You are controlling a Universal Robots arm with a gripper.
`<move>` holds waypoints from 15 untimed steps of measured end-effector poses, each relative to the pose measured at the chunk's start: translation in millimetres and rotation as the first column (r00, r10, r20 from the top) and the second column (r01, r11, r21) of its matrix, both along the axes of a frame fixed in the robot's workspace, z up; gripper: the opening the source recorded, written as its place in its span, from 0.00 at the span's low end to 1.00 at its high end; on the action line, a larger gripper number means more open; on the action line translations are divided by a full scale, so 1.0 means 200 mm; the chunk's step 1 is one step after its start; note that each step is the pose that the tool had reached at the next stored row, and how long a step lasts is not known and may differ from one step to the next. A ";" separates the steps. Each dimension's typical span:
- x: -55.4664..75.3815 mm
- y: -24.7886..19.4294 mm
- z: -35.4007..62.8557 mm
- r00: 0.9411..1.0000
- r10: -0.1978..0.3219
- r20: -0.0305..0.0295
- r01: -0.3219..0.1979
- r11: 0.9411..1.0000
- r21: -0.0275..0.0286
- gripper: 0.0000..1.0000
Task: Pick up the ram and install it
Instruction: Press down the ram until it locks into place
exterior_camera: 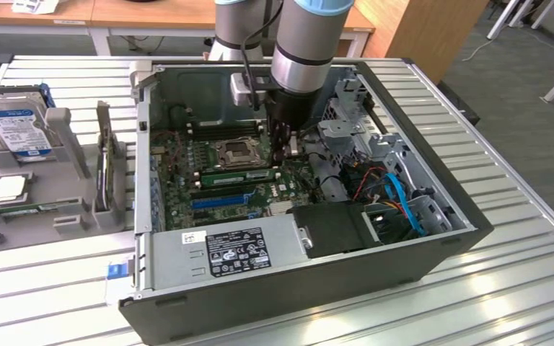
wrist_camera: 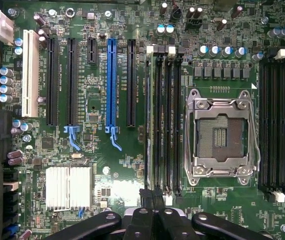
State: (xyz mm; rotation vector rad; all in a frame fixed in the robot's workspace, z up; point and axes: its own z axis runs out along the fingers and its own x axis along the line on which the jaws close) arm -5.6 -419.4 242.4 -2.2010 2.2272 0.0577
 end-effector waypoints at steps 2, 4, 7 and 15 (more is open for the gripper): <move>0.00 0.000 -0.003 1.000 0.000 0.000 0.000 1.000 0.000 0.10; 0.00 0.000 -0.007 1.000 0.000 0.000 0.000 1.000 0.000 0.10; 0.00 0.000 -0.014 1.000 0.000 0.000 0.000 1.000 0.000 0.10; 0.00 0.000 -0.031 1.000 0.000 0.000 0.000 1.000 -0.001 0.10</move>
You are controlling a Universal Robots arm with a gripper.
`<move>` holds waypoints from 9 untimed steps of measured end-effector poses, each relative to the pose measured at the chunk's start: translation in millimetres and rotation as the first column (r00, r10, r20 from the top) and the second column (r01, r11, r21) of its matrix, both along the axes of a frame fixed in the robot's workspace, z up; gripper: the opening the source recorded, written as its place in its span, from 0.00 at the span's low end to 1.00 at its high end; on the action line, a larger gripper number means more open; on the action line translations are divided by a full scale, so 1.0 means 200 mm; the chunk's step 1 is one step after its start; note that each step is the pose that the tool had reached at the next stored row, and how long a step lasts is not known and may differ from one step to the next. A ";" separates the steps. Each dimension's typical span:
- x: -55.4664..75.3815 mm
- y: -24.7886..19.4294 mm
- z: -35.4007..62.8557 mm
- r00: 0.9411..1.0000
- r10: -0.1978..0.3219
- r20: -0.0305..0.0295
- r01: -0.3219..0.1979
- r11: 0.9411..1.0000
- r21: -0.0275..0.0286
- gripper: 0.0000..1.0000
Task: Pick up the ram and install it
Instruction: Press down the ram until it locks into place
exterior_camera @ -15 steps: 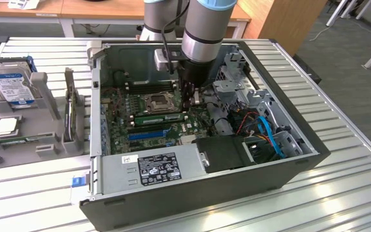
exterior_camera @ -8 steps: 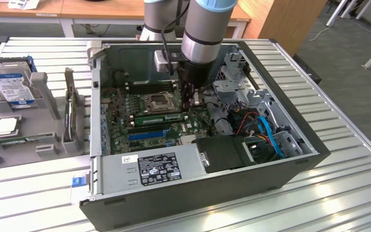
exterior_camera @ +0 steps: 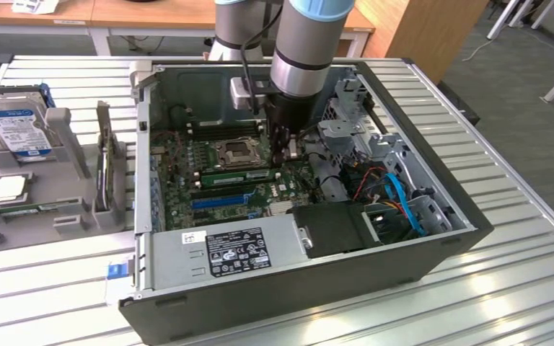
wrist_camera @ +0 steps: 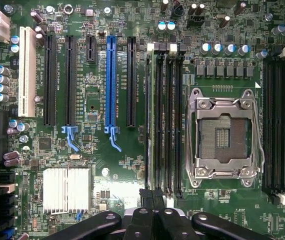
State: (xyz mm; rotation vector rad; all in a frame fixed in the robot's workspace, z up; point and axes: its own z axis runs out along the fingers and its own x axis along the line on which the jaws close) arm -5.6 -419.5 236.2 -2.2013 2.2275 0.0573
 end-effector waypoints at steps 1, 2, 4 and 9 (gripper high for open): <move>0.00 0.000 0.000 1.000 0.000 0.000 0.000 1.000 0.000 0.10; 0.00 0.000 0.000 1.000 0.000 0.000 0.000 1.000 0.000 0.10; 0.00 0.001 -0.001 1.000 0.000 0.000 0.000 1.000 0.000 0.10; 0.00 0.006 -0.003 1.000 0.000 0.000 0.000 1.000 0.001 0.10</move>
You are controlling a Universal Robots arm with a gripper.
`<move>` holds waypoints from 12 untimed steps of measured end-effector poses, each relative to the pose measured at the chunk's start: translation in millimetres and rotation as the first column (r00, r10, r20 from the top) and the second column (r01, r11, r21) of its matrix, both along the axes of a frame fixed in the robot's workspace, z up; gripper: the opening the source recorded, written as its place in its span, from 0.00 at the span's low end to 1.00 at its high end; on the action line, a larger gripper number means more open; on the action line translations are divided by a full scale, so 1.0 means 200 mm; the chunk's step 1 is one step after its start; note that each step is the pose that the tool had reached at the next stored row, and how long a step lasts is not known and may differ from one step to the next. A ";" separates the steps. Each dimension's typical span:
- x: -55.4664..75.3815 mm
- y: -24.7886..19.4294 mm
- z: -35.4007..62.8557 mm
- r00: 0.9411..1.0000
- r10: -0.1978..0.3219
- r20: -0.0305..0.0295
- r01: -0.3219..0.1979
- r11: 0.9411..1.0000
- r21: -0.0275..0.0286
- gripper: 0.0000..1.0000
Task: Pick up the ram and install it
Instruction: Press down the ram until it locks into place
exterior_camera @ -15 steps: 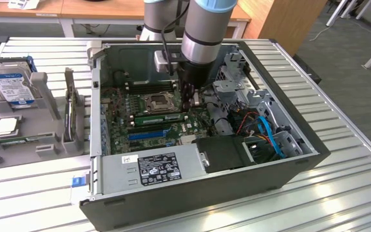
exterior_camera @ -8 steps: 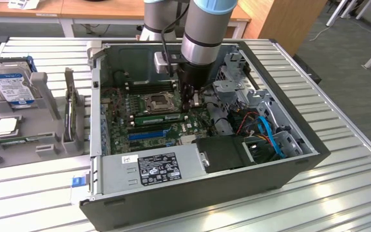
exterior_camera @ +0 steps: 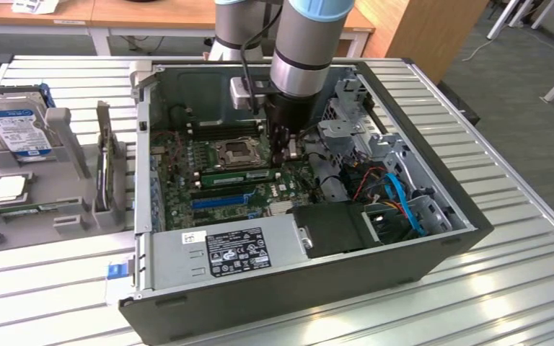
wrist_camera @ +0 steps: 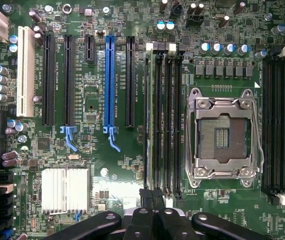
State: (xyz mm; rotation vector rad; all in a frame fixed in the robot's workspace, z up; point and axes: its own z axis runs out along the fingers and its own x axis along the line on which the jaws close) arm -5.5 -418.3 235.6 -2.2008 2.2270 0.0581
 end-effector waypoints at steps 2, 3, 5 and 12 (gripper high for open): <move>0.00 0.002 -0.001 1.000 0.000 0.000 0.000 1.000 0.000 0.10; 0.00 0.002 -0.001 1.000 0.000 0.000 0.000 1.000 0.000 0.10; 0.00 0.002 -0.001 1.000 0.000 0.000 0.000 1.000 0.000 0.10; 0.00 0.002 -0.015 1.000 0.000 0.000 0.000 1.000 0.000 0.10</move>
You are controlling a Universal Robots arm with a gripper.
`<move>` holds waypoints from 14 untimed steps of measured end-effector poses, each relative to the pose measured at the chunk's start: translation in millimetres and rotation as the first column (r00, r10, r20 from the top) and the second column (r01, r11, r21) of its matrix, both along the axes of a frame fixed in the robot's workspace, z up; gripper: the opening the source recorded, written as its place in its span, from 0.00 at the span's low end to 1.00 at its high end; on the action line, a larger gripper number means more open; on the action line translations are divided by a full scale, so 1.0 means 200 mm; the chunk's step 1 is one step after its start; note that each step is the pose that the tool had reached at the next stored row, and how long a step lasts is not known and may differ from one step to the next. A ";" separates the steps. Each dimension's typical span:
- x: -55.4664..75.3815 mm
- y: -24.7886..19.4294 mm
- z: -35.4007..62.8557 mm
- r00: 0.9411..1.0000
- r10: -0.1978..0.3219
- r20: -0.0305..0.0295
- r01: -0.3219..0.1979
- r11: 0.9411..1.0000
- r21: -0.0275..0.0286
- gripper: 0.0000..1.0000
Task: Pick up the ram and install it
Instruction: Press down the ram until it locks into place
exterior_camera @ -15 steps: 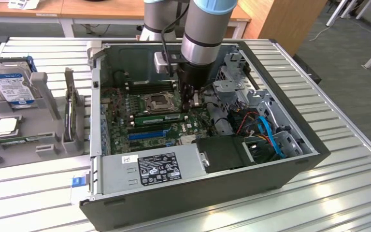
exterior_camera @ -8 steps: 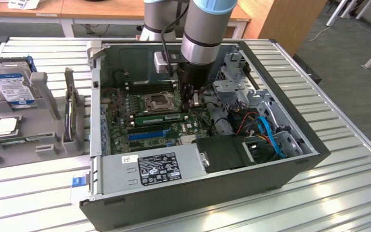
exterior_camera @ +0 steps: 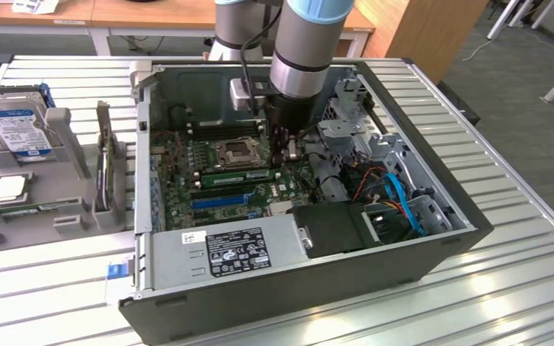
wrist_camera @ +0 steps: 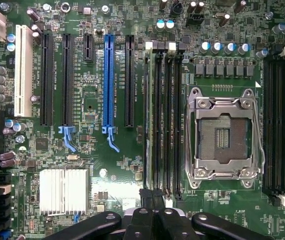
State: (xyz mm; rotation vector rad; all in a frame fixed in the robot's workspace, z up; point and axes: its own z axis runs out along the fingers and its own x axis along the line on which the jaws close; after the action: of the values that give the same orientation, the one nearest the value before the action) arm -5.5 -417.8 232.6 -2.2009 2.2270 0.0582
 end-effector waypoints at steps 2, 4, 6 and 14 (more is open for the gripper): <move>0.00 0.000 -0.004 1.000 0.000 0.000 0.000 1.000 0.000 0.10; 0.00 0.000 -0.005 1.000 0.000 0.000 0.000 1.000 0.000 0.10; 0.00 0.000 -0.005 1.000 0.000 0.000 0.000 1.000 0.000 0.10; 0.00 0.000 -0.012 1.000 0.000 0.000 0.000 1.000 0.000 0.10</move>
State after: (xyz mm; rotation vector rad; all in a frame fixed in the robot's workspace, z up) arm -5.6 -417.9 230.3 -2.2009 2.2271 0.0580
